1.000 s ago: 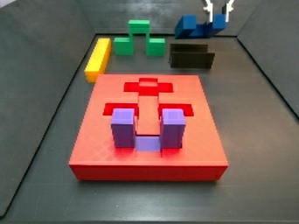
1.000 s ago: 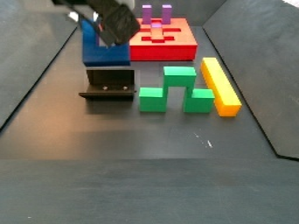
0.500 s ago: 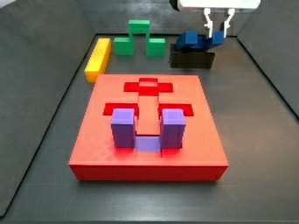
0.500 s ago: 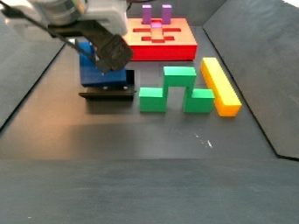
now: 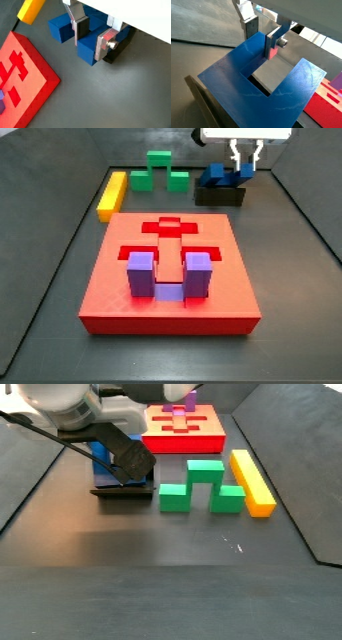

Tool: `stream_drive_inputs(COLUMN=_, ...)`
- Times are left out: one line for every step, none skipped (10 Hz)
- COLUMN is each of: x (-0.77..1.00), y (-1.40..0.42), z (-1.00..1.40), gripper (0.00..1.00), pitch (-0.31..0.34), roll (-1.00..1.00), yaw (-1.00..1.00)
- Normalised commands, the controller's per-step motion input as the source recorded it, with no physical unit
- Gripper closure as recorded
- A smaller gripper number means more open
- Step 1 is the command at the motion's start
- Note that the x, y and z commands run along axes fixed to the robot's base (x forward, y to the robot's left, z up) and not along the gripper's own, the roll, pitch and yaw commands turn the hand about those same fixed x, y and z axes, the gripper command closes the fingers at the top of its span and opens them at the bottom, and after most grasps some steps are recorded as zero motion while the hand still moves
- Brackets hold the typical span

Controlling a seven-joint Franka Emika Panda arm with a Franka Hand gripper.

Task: Pick up the blue object. Move up. Place the blue object on the fixture. Regrasp the blue object. Move to above the board. Insert the blue object.
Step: Place the blue object on the fixture.

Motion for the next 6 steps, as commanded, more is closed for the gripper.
stream_drive_inputs(x=0.0, y=-0.03, z=-0.11, gripper=1.0, pitch=0.0, roll=-0.03, yaw=-0.14)
stream_drive_inputs(x=0.04, y=-0.03, z=-0.13, gripper=1.0, pitch=0.0, roll=0.0, yaw=-0.18)
stream_drive_inputs(x=0.11, y=-0.02, z=-0.15, gripper=1.0, pitch=0.0, roll=0.05, yaw=-0.23)
stream_drive_inputs(x=0.13, y=-0.01, z=-0.19, gripper=1.0, pitch=0.0, roll=0.26, yaw=-0.29)
stream_drive_inputs(x=0.08, y=0.0, z=-0.11, gripper=1.0, pitch=0.006, roll=0.23, yaw=-0.21)
stream_drive_inputs(x=0.0, y=-0.02, z=0.0, gripper=1.0, pitch=0.0, roll=0.0, yaw=0.0)
